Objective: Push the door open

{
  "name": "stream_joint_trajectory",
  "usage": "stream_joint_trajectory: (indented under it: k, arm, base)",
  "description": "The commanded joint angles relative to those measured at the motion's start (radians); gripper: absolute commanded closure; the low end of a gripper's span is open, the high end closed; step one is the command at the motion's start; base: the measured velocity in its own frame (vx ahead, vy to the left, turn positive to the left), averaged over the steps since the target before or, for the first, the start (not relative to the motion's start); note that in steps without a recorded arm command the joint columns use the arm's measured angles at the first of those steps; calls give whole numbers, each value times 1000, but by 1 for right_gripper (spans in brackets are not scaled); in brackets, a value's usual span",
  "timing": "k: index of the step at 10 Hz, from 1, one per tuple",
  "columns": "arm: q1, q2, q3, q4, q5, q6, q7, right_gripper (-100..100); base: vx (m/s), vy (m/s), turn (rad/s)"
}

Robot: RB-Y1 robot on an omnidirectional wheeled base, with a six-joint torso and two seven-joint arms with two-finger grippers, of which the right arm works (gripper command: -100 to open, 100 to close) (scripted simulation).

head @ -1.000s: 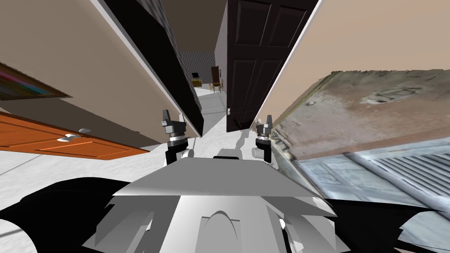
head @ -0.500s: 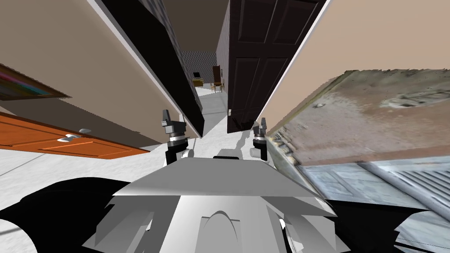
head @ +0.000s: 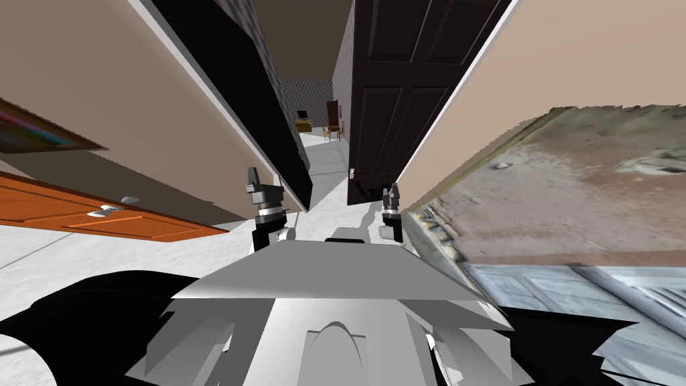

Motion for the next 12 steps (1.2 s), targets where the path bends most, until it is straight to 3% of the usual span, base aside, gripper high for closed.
stream_joint_trajectory:
  k: [1,2,4,5,12]
  arm:
    - [-13,-2,2,43,2,-5,2,-100]
    - [-13,-2,2,43,2,-5,2,-100]
    - [-34,-2,6,102,4,-13,5,-100]
    - [-34,-2,6,102,4,-13,5,-100]
    - [-95,1,15,276,12,-37,15,-100]
  base:
    - [91,-4,37]
    - [64,-3,18]
    - [68,3,36]
    - [60,-3,16]
    - [78,-2,36]
